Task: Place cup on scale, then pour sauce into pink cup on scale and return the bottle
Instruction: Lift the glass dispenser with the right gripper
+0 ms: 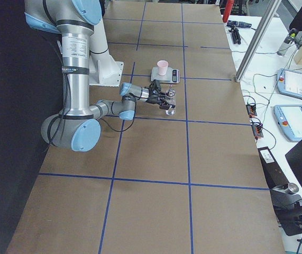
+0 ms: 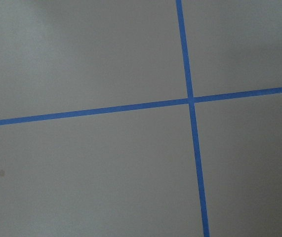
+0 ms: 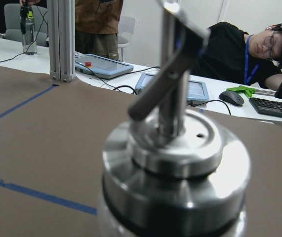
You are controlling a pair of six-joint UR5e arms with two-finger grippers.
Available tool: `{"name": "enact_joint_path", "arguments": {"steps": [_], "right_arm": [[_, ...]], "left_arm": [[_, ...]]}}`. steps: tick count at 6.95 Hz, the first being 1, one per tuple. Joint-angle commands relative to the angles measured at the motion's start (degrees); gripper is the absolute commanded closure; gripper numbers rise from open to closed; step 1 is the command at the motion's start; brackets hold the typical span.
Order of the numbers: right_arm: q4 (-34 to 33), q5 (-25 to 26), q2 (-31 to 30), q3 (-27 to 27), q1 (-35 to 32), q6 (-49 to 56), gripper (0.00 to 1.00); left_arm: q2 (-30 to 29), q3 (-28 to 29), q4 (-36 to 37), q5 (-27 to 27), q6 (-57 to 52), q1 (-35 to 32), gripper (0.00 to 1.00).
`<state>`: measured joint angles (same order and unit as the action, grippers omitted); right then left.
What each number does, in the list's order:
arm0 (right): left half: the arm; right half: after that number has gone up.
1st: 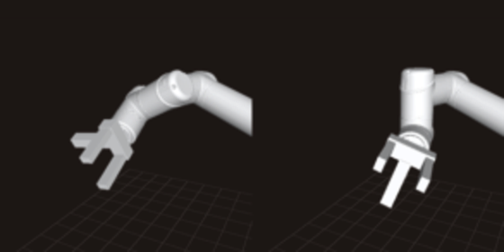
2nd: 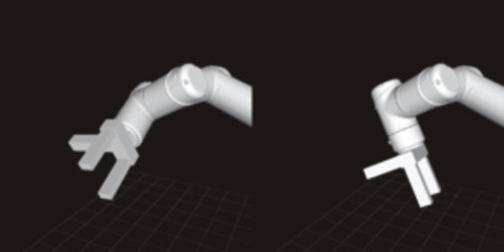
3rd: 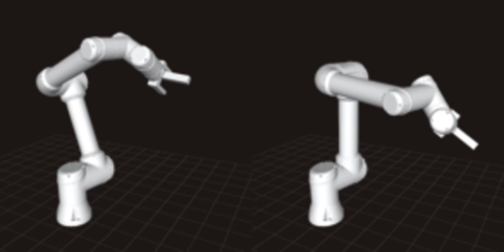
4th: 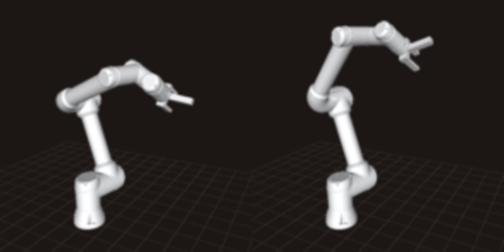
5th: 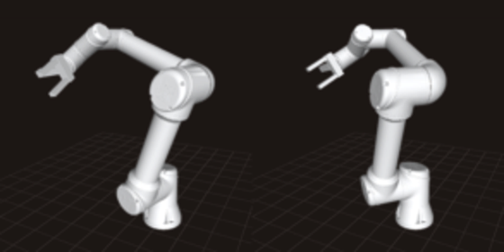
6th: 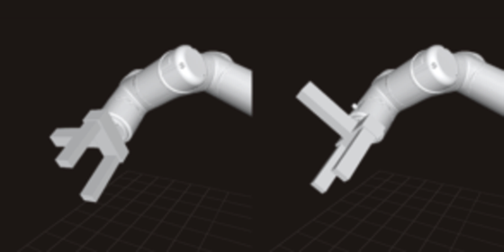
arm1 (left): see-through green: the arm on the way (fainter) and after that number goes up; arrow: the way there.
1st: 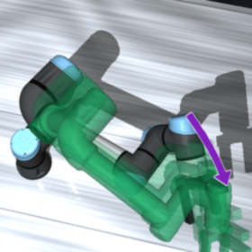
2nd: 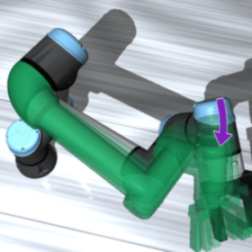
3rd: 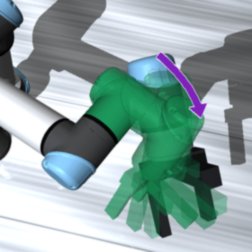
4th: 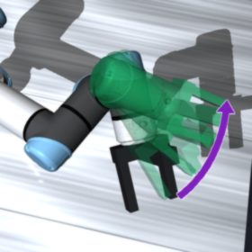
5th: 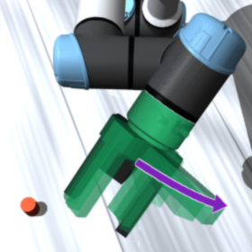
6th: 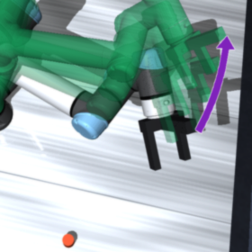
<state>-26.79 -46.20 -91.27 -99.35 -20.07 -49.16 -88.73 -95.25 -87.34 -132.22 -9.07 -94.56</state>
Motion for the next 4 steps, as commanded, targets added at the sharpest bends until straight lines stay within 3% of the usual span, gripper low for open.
{"name": "enact_joint_path", "arguments": {"steps": [1, 3, 4], "right_arm": [[0.0, -2.8, 0.0, -2.2, -0.6, 1.3, 1.0], [-0.9, -3.1, 0.1, -3.6, -0.9, 3.1, 1.0], [-1.0, -3.3, 0.1, -4.2, -0.9, 8.8, 1.0]], "left_arm": [[1.4, 1.1, -6.8, -0.1, 0.3, 3.9, 0.0], [1.4, 1.1, -6.6, -0.1, 0.3, 4.1, 0.0], [1.4, 1.0, -6.5, -0.1, 0.3, 4.1, 0.0]]}}
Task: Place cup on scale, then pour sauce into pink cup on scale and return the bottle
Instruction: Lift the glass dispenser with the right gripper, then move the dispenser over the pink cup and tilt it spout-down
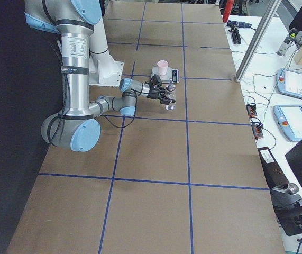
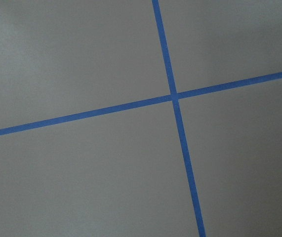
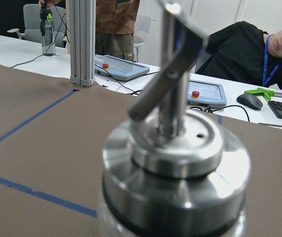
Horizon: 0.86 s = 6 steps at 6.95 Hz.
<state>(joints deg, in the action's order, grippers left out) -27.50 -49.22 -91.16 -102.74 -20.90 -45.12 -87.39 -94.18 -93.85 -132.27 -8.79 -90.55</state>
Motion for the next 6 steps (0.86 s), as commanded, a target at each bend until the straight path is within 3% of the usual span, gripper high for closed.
{"name": "enact_joint_path", "arguments": {"steps": [1, 3, 6], "right_arm": [[-4.1, -0.3, 1.2, -1.7, 0.1, 6.5, 1.0], [-26.4, 2.1, 12.9, -3.7, 0.1, 11.1, 1.0], [-46.4, 16.0, 22.1, -3.3, 6.1, 23.9, 1.0]], "left_arm": [[0.0, -0.1, 0.0, 0.0, 0.0, 0.1, 0.0], [0.0, -0.2, 0.1, 0.0, 0.0, 0.1, 0.0], [0.0, -0.2, 0.1, 0.0, 0.0, 0.1, 0.0]]}}
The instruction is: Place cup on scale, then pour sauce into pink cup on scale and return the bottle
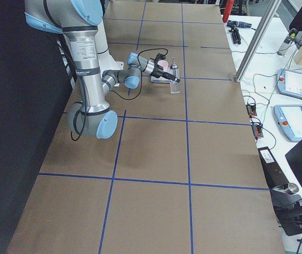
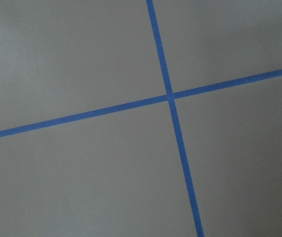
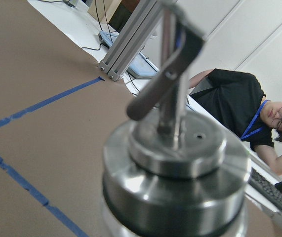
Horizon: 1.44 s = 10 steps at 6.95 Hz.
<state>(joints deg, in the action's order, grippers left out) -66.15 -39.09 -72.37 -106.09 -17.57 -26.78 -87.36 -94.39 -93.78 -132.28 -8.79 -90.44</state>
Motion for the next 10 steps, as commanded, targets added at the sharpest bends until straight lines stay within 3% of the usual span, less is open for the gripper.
{"name": "enact_joint_path", "arguments": {"steps": [1, 2, 5, 10], "right_arm": [[-14.8, 11.4, 6.2, 0.4, 4.3, 10.5, 1.0], [-21.8, 15.0, 7.8, 1.0, 5.3, 13.7, 1.0], [-22.8, 18.7, 8.6, 5.8, 5.5, 16.6, 1.0], [-26.8, 26.2, 8.6, 8.7, 5.6, 24.3, 1.0]], "left_arm": [[0.0, 0.1, 0.0, 0.0, 0.0, 0.0, 0.0], [0.0, 0.1, 0.0, 0.0, 0.0, 0.0, 0.0], [0.0, 0.2, 0.0, 0.0, 0.1, 0.0, 0.0], [0.0, 0.2, 0.1, -0.1, 0.0, 0.0, 0.0]]}}
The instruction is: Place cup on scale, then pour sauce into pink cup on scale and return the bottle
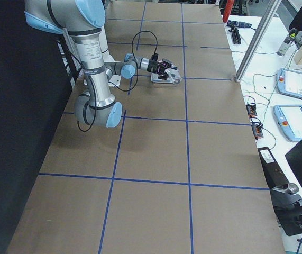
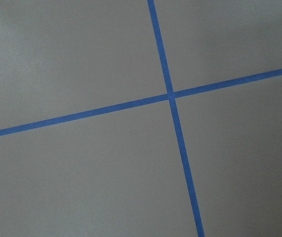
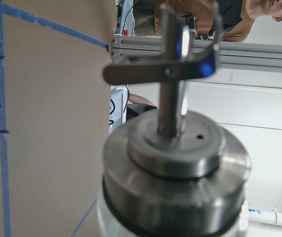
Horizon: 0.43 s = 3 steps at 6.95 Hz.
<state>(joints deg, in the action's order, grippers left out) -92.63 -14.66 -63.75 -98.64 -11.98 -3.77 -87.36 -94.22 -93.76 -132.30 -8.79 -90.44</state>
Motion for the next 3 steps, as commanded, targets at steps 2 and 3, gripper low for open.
{"name": "enact_joint_path", "arguments": {"steps": [2, 3], "right_arm": [[-0.3, 3.8, 0.1, 1.3, 0.1, 6.3, 1.0], [-0.3, 3.8, 0.1, 1.3, 0.1, 6.4, 1.0]], "left_arm": [[0.0, 0.0, 0.2, 0.0, 0.0, 0.0, 0.0], [0.0, 0.0, 0.2, 0.0, 0.0, 0.0, 0.0]]}}
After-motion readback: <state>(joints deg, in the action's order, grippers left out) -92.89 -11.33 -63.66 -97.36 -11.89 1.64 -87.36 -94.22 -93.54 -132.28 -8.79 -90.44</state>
